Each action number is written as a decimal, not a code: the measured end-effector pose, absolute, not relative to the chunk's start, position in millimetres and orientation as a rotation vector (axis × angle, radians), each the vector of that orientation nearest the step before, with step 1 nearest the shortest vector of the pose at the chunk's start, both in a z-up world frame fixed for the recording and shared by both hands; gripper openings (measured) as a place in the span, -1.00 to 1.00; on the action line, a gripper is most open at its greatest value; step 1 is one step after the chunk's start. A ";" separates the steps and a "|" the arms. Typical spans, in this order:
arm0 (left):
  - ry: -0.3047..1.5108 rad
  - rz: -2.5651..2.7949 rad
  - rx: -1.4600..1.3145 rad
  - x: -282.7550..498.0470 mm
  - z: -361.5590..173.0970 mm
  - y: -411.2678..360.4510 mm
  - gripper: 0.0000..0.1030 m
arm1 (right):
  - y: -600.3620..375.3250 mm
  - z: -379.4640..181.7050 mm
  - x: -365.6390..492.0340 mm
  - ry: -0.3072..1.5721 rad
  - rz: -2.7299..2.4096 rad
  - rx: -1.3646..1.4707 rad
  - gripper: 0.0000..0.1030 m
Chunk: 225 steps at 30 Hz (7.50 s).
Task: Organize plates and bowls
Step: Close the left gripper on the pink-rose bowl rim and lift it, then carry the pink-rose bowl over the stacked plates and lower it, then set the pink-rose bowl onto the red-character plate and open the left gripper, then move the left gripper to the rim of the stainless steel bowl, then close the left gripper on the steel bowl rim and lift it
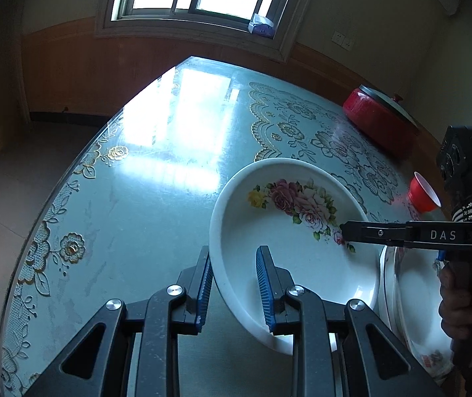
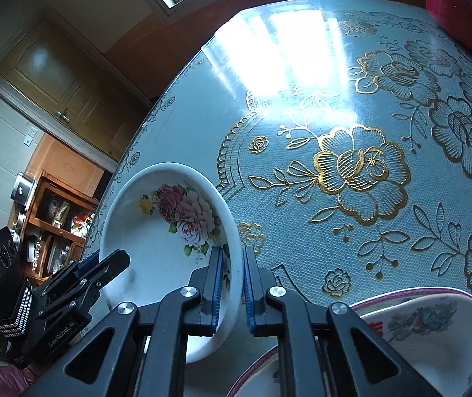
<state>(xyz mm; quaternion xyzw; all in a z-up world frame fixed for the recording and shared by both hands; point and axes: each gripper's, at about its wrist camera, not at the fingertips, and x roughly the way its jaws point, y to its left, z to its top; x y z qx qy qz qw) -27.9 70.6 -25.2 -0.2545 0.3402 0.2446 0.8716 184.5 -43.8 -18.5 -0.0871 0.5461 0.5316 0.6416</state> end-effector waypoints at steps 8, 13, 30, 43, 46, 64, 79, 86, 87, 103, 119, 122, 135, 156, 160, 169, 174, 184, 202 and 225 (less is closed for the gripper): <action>0.669 0.453 -0.513 -22.3 -12.2 61.0 -0.50 | -75.5 0.6 183.0 1.193 1.169 -0.116 -0.83; 0.647 0.394 -0.479 -12.5 0.6 48.6 -0.50 | -110.5 10.9 182.9 1.181 1.132 -0.042 -0.83; 0.720 0.054 -0.298 53.1 12.7 -34.5 -0.50 | -241.0 7.0 188.2 1.145 0.832 0.155 -0.83; 0.826 -0.075 -0.272 70.5 -4.4 -64.8 -0.50 | -277.9 1.0 180.6 1.167 0.699 0.120 -0.81; 0.847 -0.074 -0.277 73.0 -9.2 -65.6 -0.50 | -277.4 -5.6 180.4 1.177 0.674 0.110 -0.79; 0.851 -0.061 -0.248 75.9 -8.8 -63.4 -0.50 | -270.5 -10.0 183.5 1.157 0.627 0.061 -0.72; 0.805 -0.099 -0.182 69.3 0.6 -77.7 -0.54 | -269.3 -5.4 180.4 1.127 0.611 0.031 -0.70; 0.811 -0.089 -0.188 68.6 -1.4 -75.5 -0.54 | -268.9 -1.8 173.8 1.127 0.613 -0.020 -0.70; 0.812 -0.089 -0.190 68.4 -1.6 -75.5 -0.54 | -268.8 -1.4 172.3 1.128 0.617 -0.031 -0.70; 0.814 -0.094 -0.214 64.2 -3.7 -74.1 -0.54 | -268.2 11.4 152.8 1.156 0.586 -0.148 -0.66; 0.808 -0.092 -0.223 60.8 -2.9 -66.5 -0.54 | -265.3 12.9 152.0 1.156 0.556 -0.049 -0.61; 0.815 -0.085 -0.217 61.2 -4.0 -64.1 -0.53 | -264.4 13.0 151.7 1.155 0.548 -0.036 -0.61; 0.829 -0.066 -0.203 65.8 -5.9 -54.7 -0.52 | -267.2 14.3 146.6 1.120 0.502 0.063 -0.50; 0.834 -0.036 -0.194 79.3 -2.1 -59.6 -0.45 | -292.2 31.4 164.9 0.992 0.476 0.150 -0.40; 0.812 0.000 -0.188 84.9 5.6 -67.4 -0.45 | -305.9 36.9 182.1 0.977 0.488 0.156 -0.40; 0.797 0.003 -0.156 110.6 22.8 -117.4 -0.37 | -370.4 46.6 217.2 0.941 0.444 0.206 -0.38; 0.804 -0.024 -0.132 129.2 25.2 -151.8 -0.27 | -418.6 47.8 230.9 0.919 0.377 0.253 -0.37; 0.807 -0.098 -0.093 164.3 25.9 -210.1 -0.20 | -492.4 47.7 247.8 0.890 0.262 0.309 -0.37; 0.859 -0.151 -0.093 200.3 11.4 -262.8 -0.20 | -539.7 18.1 281.3 0.959 0.230 0.353 -0.31; 0.959 -0.245 -0.271 241.3 -12.2 -281.7 -0.23 | -535.2 -18.0 295.0 1.044 0.357 0.371 -0.31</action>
